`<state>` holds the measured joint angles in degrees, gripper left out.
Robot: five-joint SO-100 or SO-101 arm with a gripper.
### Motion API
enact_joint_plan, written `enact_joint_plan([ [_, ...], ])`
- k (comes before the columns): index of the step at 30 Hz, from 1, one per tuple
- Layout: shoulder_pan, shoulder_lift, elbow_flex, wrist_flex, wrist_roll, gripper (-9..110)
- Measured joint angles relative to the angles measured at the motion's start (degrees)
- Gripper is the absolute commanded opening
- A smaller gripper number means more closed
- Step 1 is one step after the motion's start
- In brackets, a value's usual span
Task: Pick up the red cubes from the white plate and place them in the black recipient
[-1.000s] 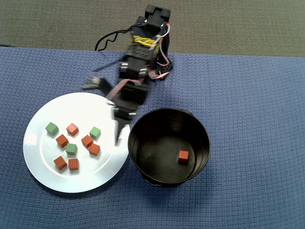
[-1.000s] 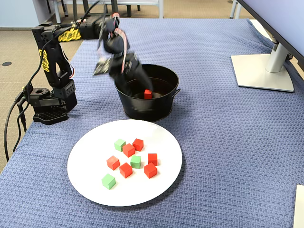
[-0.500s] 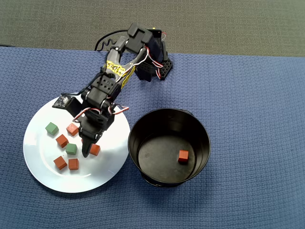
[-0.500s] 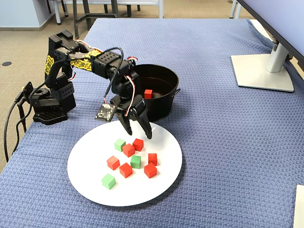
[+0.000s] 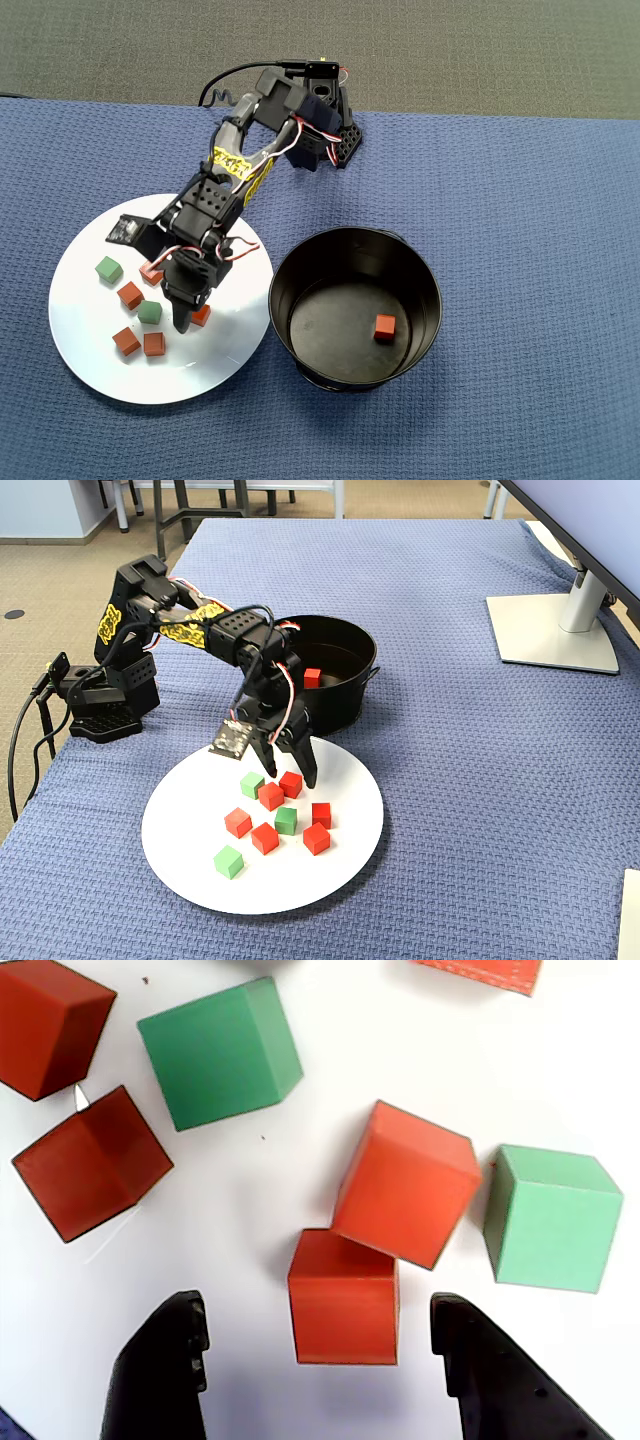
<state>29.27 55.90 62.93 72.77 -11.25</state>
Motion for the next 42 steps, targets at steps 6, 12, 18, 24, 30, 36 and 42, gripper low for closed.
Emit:
enact_joint_plan([
  [6,0.00,-1.14,-1.76,0.44,-1.85,13],
  [12,0.00,-3.34,-3.69,0.44,-4.04,10],
  [18,0.00,-4.13,-4.48,0.44,-4.83,0],
  [24,0.09,-4.13,-5.19,0.53,-4.48,0],
  [30,0.09,4.39,-3.69,2.72,-1.85,0],
  [36,-0.70,20.21,0.09,4.83,0.88,0],
  [42,-11.16,30.23,2.64,5.27,5.01,0],
])
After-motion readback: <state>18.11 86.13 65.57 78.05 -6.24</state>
